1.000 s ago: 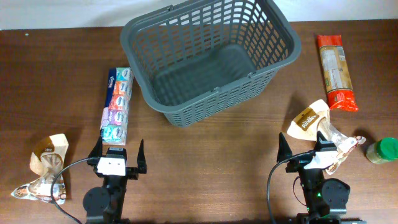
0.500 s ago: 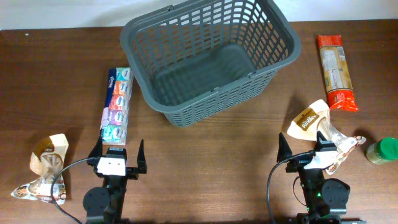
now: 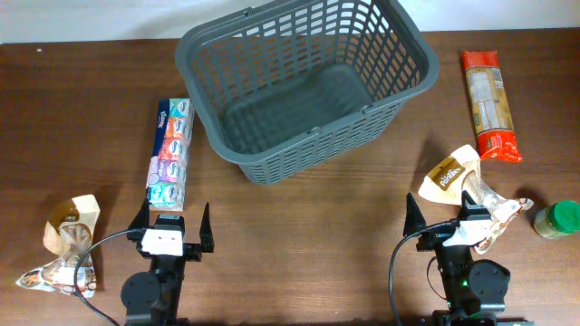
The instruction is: Pack container
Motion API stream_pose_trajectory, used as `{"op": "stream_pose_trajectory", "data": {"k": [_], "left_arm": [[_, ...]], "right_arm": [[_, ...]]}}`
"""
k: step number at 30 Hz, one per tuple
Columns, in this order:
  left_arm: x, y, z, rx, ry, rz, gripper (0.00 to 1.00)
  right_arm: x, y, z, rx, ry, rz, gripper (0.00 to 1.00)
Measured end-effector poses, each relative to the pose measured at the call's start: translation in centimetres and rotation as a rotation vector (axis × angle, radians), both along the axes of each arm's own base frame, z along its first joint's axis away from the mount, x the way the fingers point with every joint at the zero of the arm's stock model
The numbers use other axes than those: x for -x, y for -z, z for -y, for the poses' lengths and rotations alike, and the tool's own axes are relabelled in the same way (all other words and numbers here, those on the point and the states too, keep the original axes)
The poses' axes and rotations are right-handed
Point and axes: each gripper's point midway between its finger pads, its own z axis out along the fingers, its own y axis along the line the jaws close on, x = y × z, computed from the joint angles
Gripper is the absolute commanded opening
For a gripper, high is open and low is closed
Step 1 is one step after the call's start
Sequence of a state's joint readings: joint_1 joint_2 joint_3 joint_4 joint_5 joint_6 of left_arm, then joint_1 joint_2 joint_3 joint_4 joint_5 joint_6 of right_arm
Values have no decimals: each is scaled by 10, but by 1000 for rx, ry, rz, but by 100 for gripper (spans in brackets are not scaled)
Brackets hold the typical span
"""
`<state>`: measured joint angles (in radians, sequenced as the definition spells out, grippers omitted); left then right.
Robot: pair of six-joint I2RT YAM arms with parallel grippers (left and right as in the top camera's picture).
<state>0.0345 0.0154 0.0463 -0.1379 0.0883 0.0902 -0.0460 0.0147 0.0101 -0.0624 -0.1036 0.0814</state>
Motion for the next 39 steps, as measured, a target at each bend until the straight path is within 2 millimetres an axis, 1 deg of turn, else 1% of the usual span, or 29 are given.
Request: {"op": "stream_pose_trajectory", "data": {"k": [25,28,30,32,36,39], "left_arm": [[0,0,0,0,0,0,99],[0,0,2,18,13,0,99],[1,-2,10,52,55,4,99],[3,-3,24,95,131,2,99],[16,-6,64,183,373,-17,99],[34,-9,95,226,578,-40,99]], "right_arm": [[0,0,0,0,0,0,99],[0,0,-1,-1,-3,0,99],[0,0,-2,-20,-11,-1,99],[0,0,-4,-62,-18,-3,99],[0,-1,-6,-188,-22,-12,99],[1,0,-12,-260,-50,-23,99]]}}
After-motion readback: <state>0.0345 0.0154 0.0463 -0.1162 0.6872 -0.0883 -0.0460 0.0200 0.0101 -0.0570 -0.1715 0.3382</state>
